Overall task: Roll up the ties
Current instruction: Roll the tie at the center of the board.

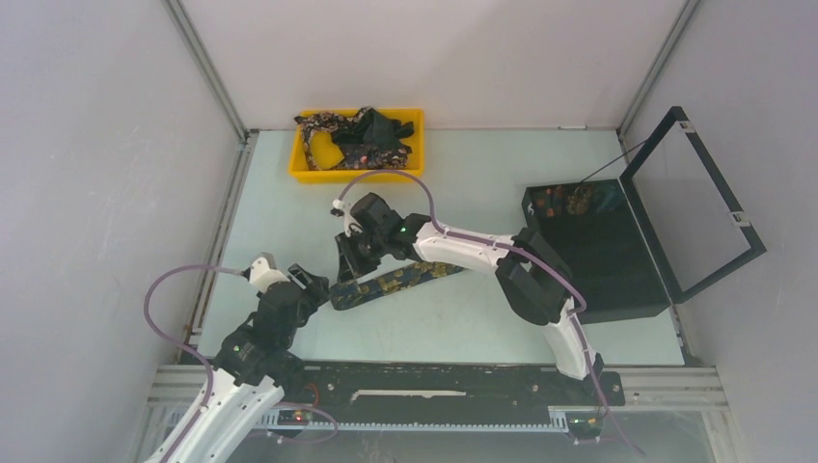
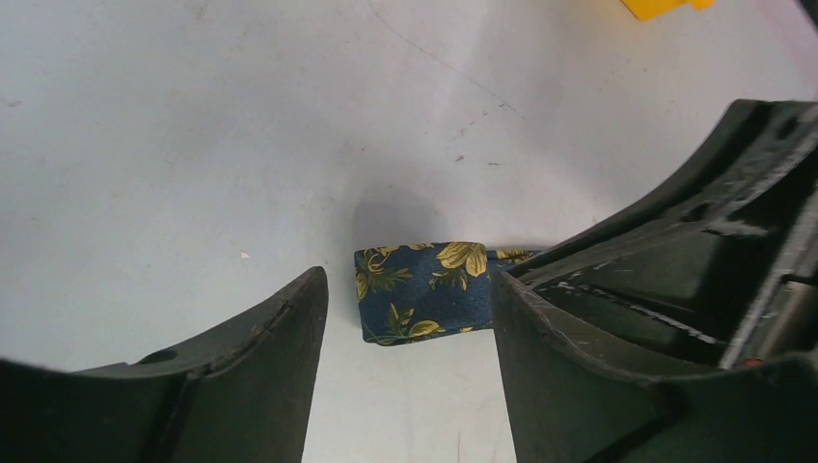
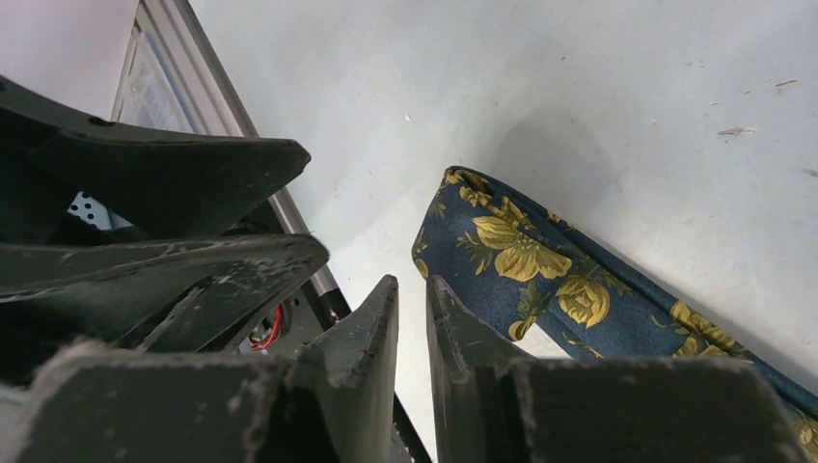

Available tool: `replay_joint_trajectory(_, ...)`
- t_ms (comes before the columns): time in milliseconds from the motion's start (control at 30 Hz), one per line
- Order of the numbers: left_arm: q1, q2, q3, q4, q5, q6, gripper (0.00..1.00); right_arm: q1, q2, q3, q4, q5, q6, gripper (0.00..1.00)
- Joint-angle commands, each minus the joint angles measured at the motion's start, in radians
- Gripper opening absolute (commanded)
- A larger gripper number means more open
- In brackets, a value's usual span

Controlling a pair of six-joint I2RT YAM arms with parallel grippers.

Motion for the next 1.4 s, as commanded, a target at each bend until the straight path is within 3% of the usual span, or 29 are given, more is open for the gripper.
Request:
replay_joint_trajectory(0,0.007,-0.013,-0.007,0.004,-0.009,-0.034,0.67,0.002,0.034,0.060,-0.013,-0.008,0.008,0.20)
replay_joint_trajectory(867,0.008,0.046,-0.070,0.094,0.078,-0.006,0.64,-0.003,0.041,-0.092,0.035,0.050,-0.016,0.19)
replay_joint_trajectory(1367,0.085,0.131,-0.137,0.241,0.239,-0.016,0.67,-0.020,0.032,-0.171,0.078,0.051,-0.006,0.18)
